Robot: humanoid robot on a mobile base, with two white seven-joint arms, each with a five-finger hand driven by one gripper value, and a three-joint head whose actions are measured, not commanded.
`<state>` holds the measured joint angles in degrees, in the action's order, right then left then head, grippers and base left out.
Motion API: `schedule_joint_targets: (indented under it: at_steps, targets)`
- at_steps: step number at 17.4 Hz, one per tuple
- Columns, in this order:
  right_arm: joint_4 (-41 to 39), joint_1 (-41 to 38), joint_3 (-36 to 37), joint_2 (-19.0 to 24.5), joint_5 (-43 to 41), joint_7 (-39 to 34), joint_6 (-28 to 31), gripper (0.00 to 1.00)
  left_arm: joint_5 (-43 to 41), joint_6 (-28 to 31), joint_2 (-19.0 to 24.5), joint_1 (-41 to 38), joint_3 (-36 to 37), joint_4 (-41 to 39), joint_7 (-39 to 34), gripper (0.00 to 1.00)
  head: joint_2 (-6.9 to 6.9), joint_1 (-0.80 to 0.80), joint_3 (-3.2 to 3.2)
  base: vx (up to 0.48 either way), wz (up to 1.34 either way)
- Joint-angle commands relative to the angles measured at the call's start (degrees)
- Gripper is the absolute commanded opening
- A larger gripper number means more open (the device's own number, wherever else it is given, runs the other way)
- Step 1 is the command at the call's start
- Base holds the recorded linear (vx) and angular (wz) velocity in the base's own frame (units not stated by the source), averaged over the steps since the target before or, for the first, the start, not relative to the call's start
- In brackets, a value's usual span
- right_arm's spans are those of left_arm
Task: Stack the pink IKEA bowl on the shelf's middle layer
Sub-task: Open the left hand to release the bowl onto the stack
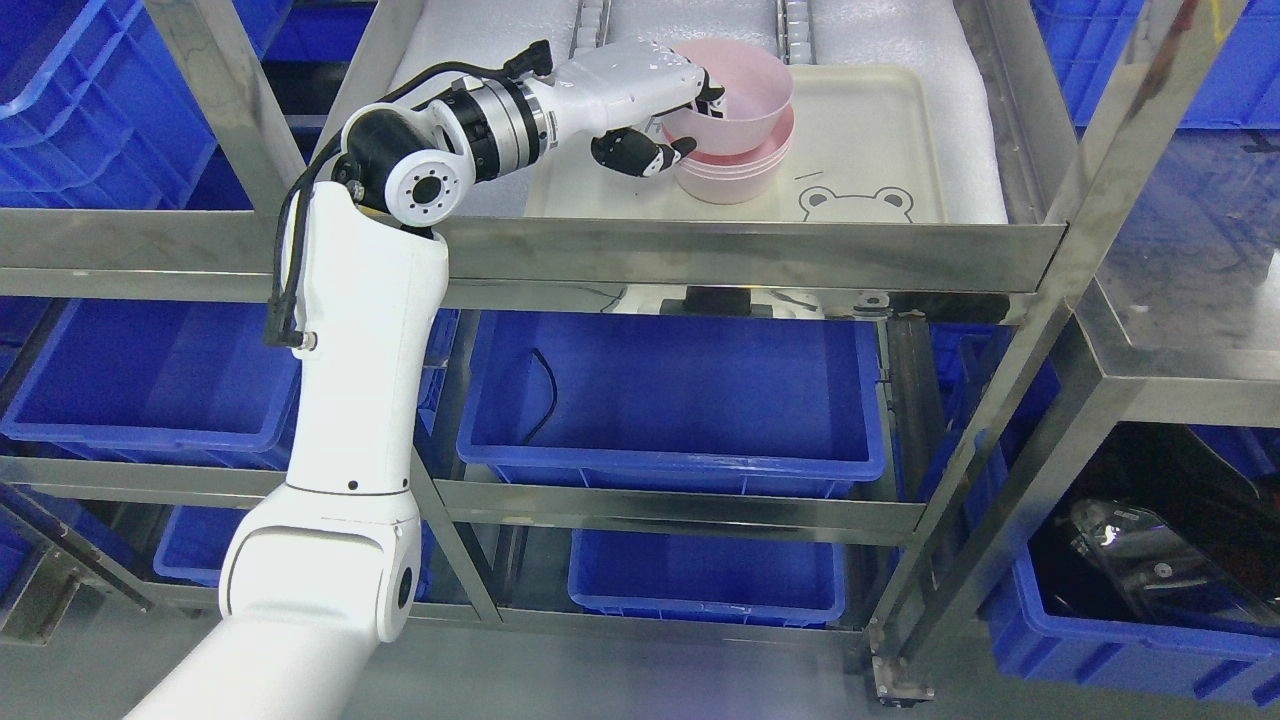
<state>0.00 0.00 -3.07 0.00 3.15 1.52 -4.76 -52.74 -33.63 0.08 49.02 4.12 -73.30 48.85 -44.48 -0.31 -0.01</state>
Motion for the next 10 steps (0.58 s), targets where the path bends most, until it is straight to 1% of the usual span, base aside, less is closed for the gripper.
schedule_joint_targets:
  at_steps: [1, 2, 3, 4, 5, 6, 7, 9, 10]
  targets:
    - [-1.0, -1.3, 0.0, -1.0, 0.0, 0.0, 0.0, 1.00, -0.1, -0.2, 0.9, 0.0, 1.2, 2.5, -1.4, 0.41, 0.00, 0.00, 0.00, 0.000, 0.00]
    - [-1.0, -1.3, 0.0, -1.0, 0.0, 0.0, 0.0, 1.00, -0.1, -0.2, 0.9, 0.0, 1.1, 2.5, -2.2, 0.44, 0.00, 0.00, 0.00, 0.000, 0.00]
    - [-1.0, -1.3, 0.0, -1.0, 0.0, 0.0, 0.0, 1.00, 0.0, -0.2, 0.9, 0.1, 1.0, 2.5, -2.4, 0.50, 0.00, 0.00, 0.00, 0.000, 0.00]
    - [-1.0, -1.3, 0.0, -1.0, 0.0, 0.0, 0.0, 1.00, 0.2, -0.3, 0.9, 0.3, 0.7, 2.3, -2.5, 0.58, 0.00, 0.00, 0.00, 0.000, 0.00]
    - [-1.0, -1.3, 0.0, -1.0, 0.0, 0.0, 0.0, 1.00, 0.4, -0.4, 0.9, 0.5, 0.5, 2.2, -2.6, 0.62, 0.00, 0.00, 0.00, 0.000, 0.00]
    - [-1.0, -1.3, 0.0, -1.0, 0.0, 0.0, 0.0, 1.00, 0.8, -0.5, 0.9, 1.5, 0.4, 1.7, -3.5, 0.71, 0.00, 0.00, 0.00, 0.000, 0.00]
    - [-1.0, -1.3, 0.0, -1.0, 0.0, 0.0, 0.0, 1.00, 1.2, -0.5, 0.9, 2.0, 0.3, 1.1, -4.3, 0.75, 0.00, 0.00, 0.00, 0.000, 0.00]
    - [-1.0, -1.3, 0.0, -1.0, 0.0, 0.0, 0.0, 1.00, 4.2, -0.3, 0.9, 2.0, 0.0, -1.6, -4.5, 0.76, 0.00, 0.00, 0.00, 0.000, 0.00]
    - [-1.0, -1.3, 0.0, -1.0, 0.0, 0.0, 0.0, 1.00, 7.4, 0.3, 0.9, 1.9, 0.5, -3.3, -4.2, 0.79, 0.00, 0.00, 0.00, 0.000, 0.00]
